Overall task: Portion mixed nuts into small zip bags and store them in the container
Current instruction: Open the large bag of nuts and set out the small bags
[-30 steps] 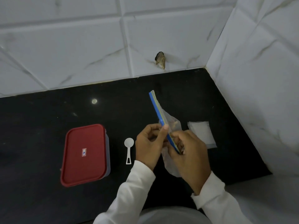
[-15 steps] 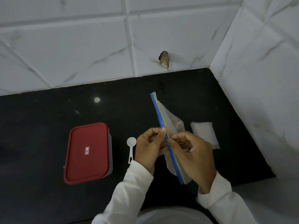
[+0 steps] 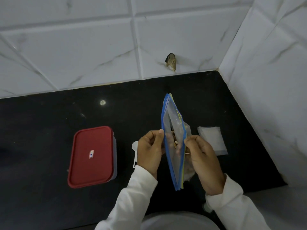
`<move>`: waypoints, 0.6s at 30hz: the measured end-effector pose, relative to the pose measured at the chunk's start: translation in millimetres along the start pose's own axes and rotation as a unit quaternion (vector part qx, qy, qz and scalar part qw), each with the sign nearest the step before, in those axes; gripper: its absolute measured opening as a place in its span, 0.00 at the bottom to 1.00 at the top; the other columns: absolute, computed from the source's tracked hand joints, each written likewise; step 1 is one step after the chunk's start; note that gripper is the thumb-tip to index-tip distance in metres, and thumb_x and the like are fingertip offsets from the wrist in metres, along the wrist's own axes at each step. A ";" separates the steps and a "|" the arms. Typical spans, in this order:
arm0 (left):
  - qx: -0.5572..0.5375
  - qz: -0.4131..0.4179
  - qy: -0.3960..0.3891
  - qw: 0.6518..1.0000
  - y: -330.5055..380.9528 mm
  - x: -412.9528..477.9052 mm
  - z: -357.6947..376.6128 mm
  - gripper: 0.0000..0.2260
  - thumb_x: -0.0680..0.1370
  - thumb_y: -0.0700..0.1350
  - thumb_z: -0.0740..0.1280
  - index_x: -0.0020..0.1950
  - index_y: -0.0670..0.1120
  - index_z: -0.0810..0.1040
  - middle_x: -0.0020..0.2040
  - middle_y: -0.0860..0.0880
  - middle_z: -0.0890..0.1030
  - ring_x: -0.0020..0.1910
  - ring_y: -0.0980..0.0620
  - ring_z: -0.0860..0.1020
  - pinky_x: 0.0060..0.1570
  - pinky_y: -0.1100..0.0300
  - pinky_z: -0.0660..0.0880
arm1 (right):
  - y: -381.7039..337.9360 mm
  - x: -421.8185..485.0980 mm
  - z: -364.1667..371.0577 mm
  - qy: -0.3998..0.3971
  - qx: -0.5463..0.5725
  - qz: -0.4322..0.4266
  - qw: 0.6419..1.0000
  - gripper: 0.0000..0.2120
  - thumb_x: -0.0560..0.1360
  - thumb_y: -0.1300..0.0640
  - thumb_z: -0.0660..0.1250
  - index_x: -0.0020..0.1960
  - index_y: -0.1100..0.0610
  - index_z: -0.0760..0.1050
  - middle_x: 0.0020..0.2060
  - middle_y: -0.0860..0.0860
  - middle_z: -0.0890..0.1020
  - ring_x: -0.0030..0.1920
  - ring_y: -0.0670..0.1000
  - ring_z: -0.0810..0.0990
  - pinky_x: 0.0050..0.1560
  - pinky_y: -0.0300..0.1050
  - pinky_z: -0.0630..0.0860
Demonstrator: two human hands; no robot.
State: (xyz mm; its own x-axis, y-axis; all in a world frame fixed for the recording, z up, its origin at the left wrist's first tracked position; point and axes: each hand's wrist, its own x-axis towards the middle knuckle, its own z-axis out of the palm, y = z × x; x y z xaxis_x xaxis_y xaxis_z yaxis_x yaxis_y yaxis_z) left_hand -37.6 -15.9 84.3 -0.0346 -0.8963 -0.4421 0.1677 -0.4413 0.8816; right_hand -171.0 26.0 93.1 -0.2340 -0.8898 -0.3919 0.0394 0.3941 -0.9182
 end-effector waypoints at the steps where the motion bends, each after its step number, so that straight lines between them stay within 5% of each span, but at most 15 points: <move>1: 0.028 0.015 0.008 0.999 0.0 1.5 -1.4 0.09 0.81 0.46 0.63 0.49 0.42 0.80 0.43 0.47 0.85 0.43 0.49 0.83 0.44 0.54 0.81 | -0.1 -0.3 -0.6 0.008 0.003 -0.013 1.000 0.06 0.80 0.57 0.62 0.52 0.58 0.76 0.41 0.50 0.83 0.44 0.48 0.83 0.38 0.35 0.78; 5: 0.139 0.116 0.019 0.983 0.2 1.0 -3.3 0.02 0.79 0.43 0.66 0.51 0.46 0.76 0.43 0.47 0.83 0.42 0.52 0.83 0.40 0.60 0.80 | -0.7 -0.9 -5.4 0.051 -0.113 -0.160 0.979 0.08 0.79 0.60 0.64 0.56 0.51 0.70 0.40 0.49 0.83 0.41 0.44 0.83 0.41 0.36 0.79; 7: 0.174 0.159 0.031 0.971 2.2 -0.9 -4.5 0.08 0.77 0.40 0.69 0.53 0.48 0.73 0.42 0.49 0.82 0.40 0.57 0.83 0.39 0.64 0.79 | -0.8 0.4 -9.1 0.065 -0.178 -0.213 0.959 0.06 0.79 0.59 0.62 0.53 0.52 0.74 0.42 0.45 0.82 0.42 0.43 0.82 0.42 0.36 0.79; 13: 0.321 0.279 0.121 0.897 9.9 15.7 -37.5 0.14 0.76 0.35 0.66 0.43 0.55 0.78 0.42 0.52 0.82 0.39 0.58 0.80 0.43 0.63 0.78 | -4.4 4.9 -38.3 0.199 -0.178 -0.206 0.941 0.11 0.79 0.61 0.60 0.50 0.49 0.79 0.43 0.45 0.82 0.40 0.40 0.80 0.38 0.29 0.73; 18: 0.376 0.293 0.107 0.873 7.2 19.1 -41.0 0.15 0.76 0.32 0.65 0.54 0.49 0.83 0.43 0.53 0.77 0.38 0.62 0.75 0.43 0.74 0.72 | 1.1 7.9 -50.5 0.203 -0.167 -0.183 0.947 0.14 0.79 0.64 0.60 0.48 0.48 0.79 0.39 0.48 0.82 0.36 0.45 0.80 0.39 0.40 0.78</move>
State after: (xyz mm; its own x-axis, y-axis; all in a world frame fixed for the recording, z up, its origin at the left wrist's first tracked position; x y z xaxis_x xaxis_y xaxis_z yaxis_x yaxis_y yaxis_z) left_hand 3.3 -34.4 75.4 0.0381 -0.9847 0.1703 -0.6021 0.1134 0.7903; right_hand -221.9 31.0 91.8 -0.5301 -0.8453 0.0667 -0.4108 0.1872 -0.8923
